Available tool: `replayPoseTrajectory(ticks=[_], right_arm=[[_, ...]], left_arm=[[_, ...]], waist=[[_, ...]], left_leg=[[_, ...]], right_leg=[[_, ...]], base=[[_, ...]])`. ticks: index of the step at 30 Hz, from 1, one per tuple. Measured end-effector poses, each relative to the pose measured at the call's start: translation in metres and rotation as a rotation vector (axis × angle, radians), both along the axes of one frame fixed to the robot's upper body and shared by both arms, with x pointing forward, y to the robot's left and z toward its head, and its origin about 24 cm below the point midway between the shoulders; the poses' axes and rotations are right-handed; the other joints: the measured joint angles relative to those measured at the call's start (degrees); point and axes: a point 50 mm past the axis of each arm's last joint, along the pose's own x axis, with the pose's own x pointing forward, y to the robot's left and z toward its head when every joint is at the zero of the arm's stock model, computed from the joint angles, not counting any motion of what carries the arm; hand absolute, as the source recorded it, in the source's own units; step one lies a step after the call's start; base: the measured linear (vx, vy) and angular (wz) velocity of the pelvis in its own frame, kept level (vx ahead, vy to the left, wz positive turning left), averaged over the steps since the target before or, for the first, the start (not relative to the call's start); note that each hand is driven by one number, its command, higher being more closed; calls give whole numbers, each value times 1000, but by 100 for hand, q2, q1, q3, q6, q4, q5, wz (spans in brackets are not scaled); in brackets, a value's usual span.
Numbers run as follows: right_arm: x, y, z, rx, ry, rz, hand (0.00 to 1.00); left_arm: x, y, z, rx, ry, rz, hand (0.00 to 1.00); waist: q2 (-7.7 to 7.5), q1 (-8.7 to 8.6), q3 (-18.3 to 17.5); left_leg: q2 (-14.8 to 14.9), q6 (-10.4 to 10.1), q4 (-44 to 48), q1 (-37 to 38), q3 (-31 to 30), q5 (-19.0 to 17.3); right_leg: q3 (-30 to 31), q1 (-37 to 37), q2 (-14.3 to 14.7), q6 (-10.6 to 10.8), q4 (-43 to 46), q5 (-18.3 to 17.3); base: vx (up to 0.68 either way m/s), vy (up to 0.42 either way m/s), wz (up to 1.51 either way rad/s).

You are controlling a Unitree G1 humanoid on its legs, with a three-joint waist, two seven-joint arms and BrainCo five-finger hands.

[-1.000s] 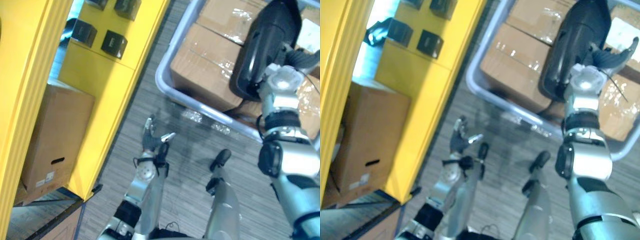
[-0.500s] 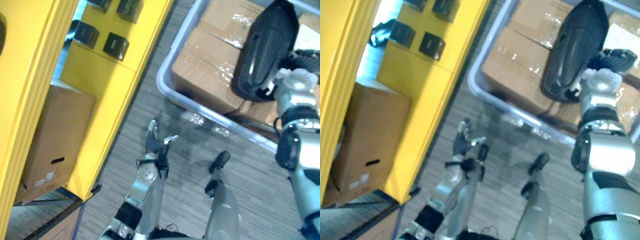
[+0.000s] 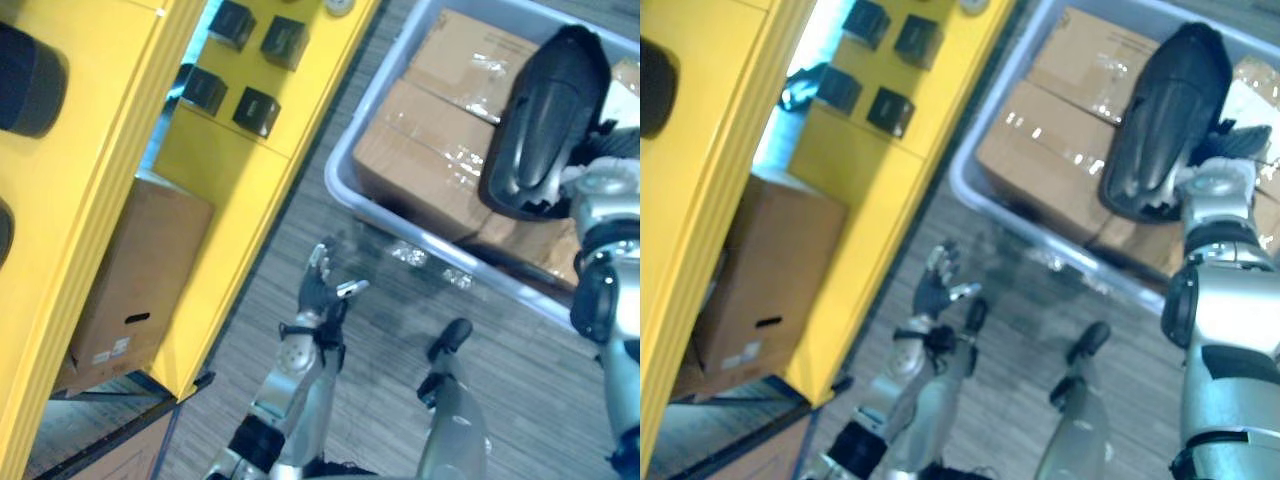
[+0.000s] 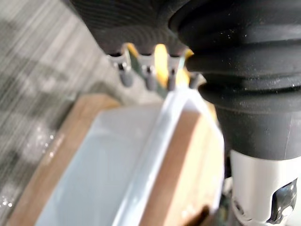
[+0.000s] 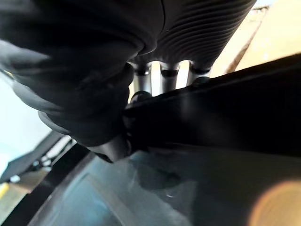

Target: Walk over and take plastic housings, then place them on the shelf

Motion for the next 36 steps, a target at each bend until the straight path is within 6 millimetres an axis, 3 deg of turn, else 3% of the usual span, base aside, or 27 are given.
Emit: replayPoseTrajectory(ticks=[3,8,11,12,16,23,26,36], right_arm=[[3,6,0,-72,17,12,100],[17,41,7,-233,-17,76,100],[23,72,19,-366,-76,118,100],[24,82,24,-417,-110,121,100],[21,96,41,-495,-200,113,100],[12,118,64,-568,-353,136,100],[8,129,71,-591,-406,151,100],[0,159,77,-706,-501,199,100]], left_arm=[[6,4,8,-7,-29,29,0],[28,26,35,-11,-114,166,0],[40,43,62,-8,-211,262,0],[47,50,78,-3,-263,302,0],[58,54,111,28,-382,340,0],[84,45,156,61,-472,366,0],[93,41,166,86,-481,354,0],[111,25,175,-47,-367,274,0]], waist=[[-2,-17,1],[-71,-188,19],[-253,-290,52],[-375,-381,49],[-701,-569,94],[-903,-873,179],[-1037,-962,213],[-1068,-1122,229]], left_leg=[[12,-17,-67,4,3,58],[106,-43,-188,120,112,96],[175,-39,-275,298,338,109],[203,-40,-276,324,376,109],[263,-40,-261,437,542,106],[349,-56,-232,660,712,58],[385,-66,-233,733,815,50],[418,-36,-65,783,998,-90]], right_leg=[[10,-13,15,2,-52,25],[130,-12,55,-9,-88,79],[333,-5,78,-18,-100,89],[367,2,103,-33,-119,100],[521,32,139,-55,-120,121],[683,147,210,-69,-114,138],[750,165,247,-73,-115,140],[953,149,268,-70,-46,149]], base=[[-12,6,0],[-10,2,-11],[-14,-2,-29],[-10,-3,-17],[-31,4,-19],[-38,12,-12],[-34,-4,-16],[8,16,-8]])
